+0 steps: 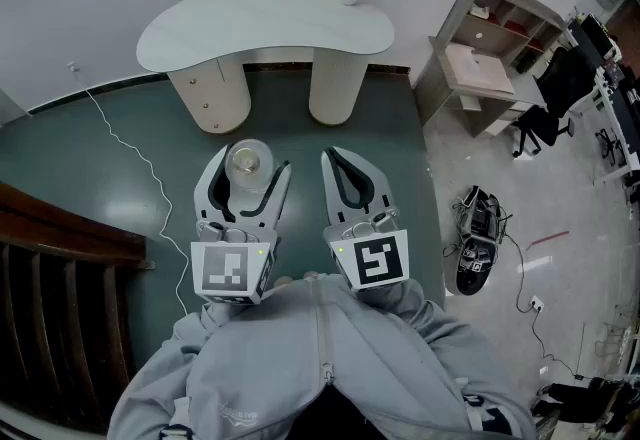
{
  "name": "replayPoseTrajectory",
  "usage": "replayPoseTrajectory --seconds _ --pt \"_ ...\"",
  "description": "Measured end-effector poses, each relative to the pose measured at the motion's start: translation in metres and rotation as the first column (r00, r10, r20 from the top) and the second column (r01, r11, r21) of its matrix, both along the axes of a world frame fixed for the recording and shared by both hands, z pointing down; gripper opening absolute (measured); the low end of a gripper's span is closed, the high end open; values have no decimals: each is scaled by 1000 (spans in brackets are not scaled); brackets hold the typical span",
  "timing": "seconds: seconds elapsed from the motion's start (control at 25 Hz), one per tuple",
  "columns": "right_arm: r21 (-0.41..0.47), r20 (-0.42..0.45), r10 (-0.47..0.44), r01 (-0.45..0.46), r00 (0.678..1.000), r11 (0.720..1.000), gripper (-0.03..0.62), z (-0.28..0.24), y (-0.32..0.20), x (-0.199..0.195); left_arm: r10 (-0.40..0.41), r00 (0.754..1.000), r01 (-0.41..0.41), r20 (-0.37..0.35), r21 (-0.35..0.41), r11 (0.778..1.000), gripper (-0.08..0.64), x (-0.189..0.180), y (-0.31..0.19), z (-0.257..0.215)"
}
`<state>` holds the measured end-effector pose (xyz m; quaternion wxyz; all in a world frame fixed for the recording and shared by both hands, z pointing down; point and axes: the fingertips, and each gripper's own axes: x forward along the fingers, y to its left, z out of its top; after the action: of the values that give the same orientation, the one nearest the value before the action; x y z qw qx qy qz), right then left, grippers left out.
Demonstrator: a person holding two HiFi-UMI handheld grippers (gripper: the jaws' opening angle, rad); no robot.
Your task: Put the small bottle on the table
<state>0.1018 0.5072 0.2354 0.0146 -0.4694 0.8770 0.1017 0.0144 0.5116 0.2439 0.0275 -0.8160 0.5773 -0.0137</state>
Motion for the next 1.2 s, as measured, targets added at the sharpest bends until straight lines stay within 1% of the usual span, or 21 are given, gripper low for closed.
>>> replayPoseTrajectory --seconds 0.32,0.56,0.64,0.76,0.96,1.2 --pt "1 15 9 -9 1000 1000 26 6 -8 5 -23 1000 23 -4 12 1000 333 -2 -6 7" --pt "26 29 3 -3 1000 1000 26 4 -16 23 -36 999 36 -7 21 999 333 9 -12 5" --pt "27 36 0 -1 999 1000 26 2 -21 28 -43 999 44 -18 31 999 333 13 -16 2" --pt "17 59 -10 9 998 1000 26 0 -27 32 -50 999 50 -6 29 998 333 17 -19 3" --pt "14 41 -11 10 999 1000 26 6 -37 35 -50 999 50 -3 33 998 333 19 -25 3" --pt "-1 25 -19 19 1000 1000 26 10 -61 23 -43 999 44 -12 32 999 333 10 -50 6"
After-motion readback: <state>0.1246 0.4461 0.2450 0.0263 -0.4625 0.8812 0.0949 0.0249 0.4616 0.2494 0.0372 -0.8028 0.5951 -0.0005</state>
